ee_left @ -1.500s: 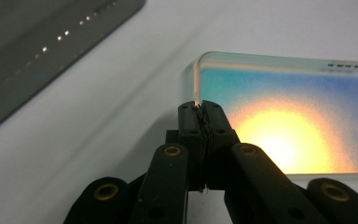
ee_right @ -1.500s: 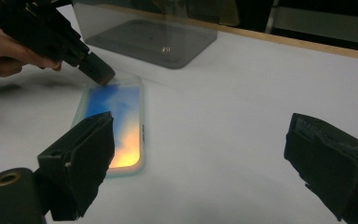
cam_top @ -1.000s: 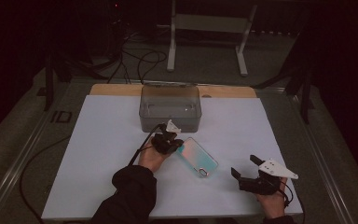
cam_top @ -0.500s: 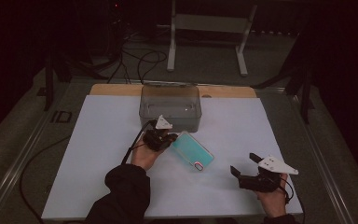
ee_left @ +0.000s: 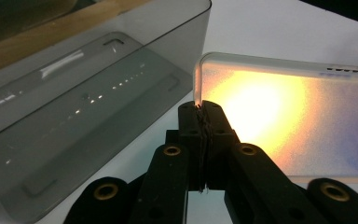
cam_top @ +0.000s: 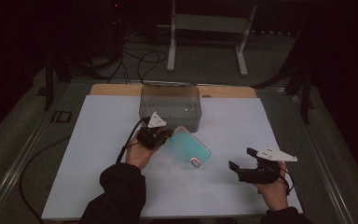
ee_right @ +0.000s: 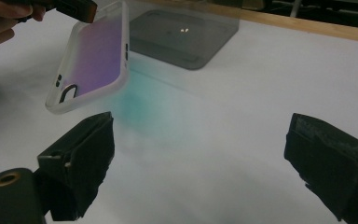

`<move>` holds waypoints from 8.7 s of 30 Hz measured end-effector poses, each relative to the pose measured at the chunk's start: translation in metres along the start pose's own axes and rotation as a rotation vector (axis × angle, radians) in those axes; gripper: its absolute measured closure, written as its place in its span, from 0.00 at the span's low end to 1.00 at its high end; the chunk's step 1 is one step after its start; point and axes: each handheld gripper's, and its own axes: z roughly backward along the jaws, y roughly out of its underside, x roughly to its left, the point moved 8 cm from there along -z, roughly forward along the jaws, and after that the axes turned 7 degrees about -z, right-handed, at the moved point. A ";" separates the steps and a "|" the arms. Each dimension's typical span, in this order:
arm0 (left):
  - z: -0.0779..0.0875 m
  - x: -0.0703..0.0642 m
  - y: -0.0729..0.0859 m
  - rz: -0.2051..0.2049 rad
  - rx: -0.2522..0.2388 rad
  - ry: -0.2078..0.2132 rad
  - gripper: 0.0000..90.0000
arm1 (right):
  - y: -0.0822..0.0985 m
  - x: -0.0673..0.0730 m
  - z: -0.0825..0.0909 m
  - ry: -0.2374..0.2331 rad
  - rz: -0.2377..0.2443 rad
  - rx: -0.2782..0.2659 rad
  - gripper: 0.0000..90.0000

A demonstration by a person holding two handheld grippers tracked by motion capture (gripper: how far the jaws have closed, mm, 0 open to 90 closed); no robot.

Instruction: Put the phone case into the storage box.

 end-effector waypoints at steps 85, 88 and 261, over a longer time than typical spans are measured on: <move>0.053 -0.011 -0.025 -0.192 -0.220 0.035 0.99 | -0.093 0.084 -0.081 -0.355 -0.006 0.271 0.21; 0.053 -0.012 -0.025 -0.208 -0.220 0.041 0.99 | -0.092 0.088 -0.081 -0.389 -0.027 0.294 0.26; 0.159 0.027 0.139 0.119 -0.244 -0.455 0.00 | -0.157 0.081 -0.105 -0.195 -0.273 0.327 0.91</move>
